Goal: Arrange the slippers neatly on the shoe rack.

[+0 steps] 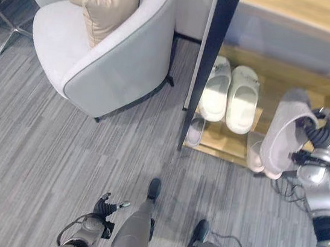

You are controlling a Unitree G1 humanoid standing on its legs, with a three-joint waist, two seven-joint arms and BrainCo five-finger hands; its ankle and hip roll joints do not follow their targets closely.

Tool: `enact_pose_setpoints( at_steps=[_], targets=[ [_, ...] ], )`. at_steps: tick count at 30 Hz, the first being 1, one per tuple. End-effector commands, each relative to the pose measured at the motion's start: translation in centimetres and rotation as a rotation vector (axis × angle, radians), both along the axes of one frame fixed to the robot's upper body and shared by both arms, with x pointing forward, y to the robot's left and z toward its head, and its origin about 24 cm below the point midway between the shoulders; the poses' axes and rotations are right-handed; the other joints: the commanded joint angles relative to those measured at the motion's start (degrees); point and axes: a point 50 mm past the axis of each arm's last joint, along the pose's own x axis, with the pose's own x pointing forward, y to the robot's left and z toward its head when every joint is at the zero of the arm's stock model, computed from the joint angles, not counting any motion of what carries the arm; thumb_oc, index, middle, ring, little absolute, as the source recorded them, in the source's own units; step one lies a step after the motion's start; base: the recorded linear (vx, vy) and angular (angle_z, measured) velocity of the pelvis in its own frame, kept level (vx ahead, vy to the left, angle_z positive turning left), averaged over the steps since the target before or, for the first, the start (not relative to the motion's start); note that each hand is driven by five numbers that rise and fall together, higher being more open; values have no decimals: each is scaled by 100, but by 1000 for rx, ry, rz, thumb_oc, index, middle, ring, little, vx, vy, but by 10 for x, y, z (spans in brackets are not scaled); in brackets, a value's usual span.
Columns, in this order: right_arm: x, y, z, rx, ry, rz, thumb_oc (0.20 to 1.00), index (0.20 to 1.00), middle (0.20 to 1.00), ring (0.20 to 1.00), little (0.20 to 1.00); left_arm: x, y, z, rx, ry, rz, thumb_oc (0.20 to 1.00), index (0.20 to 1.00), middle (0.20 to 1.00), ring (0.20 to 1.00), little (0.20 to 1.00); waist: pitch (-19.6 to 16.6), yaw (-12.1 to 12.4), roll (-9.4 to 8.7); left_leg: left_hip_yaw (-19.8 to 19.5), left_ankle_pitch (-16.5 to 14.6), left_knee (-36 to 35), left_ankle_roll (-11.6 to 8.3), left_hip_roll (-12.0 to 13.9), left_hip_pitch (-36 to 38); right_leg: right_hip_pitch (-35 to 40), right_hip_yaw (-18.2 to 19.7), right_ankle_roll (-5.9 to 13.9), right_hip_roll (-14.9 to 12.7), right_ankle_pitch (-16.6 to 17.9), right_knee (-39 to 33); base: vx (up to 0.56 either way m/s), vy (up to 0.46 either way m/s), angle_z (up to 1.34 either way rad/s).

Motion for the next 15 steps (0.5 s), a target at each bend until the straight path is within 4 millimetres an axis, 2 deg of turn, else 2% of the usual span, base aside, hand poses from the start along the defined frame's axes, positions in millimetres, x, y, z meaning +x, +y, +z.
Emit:
enact_pose_setpoints(
  at_steps=[1,5,8,12,15],
  targets=[
    [5,-5,36,-69,-122,67,200,200,200,200,200,-5,-1,-4,-6,55,-4,1000,1000,1000,1000,1000,-31,-3,190,-58,-1056,36,-88,169,545,-150,248,65,-6,75,57,44,-9,-4],
    [-12,-5,9,-6,-28,91,200,200,200,200,200,-28,6,-9,-9,116,44,1000,1000,1000,1000,1000,-283,-6,132,-56,-1158,36,-38,211,892,133,262,30,88,-59,108,33,-11,-1],
    [-18,-3,1,45,-14,99,200,200,200,200,200,-35,10,-9,-9,123,87,1000,1000,1000,1000,1000,-310,22,103,-84,-1114,36,-67,253,970,246,216,-12,131,-138,185,-17,-17,0],
    [-44,-11,-18,127,26,64,200,200,200,200,200,-31,9,-9,-14,103,103,1000,1000,1000,1000,1000,-322,-13,78,-289,-1057,97,-171,276,852,371,-371,-82,113,-249,298,-80,-9,56],
    [-50,-1,-30,177,69,109,200,200,200,200,200,-41,5,-12,-24,133,106,1000,1000,1000,1000,1000,-282,-103,117,-47,-1357,670,-23,188,799,350,-230,-44,-10,-205,528,-29,211,46]
  ],
)
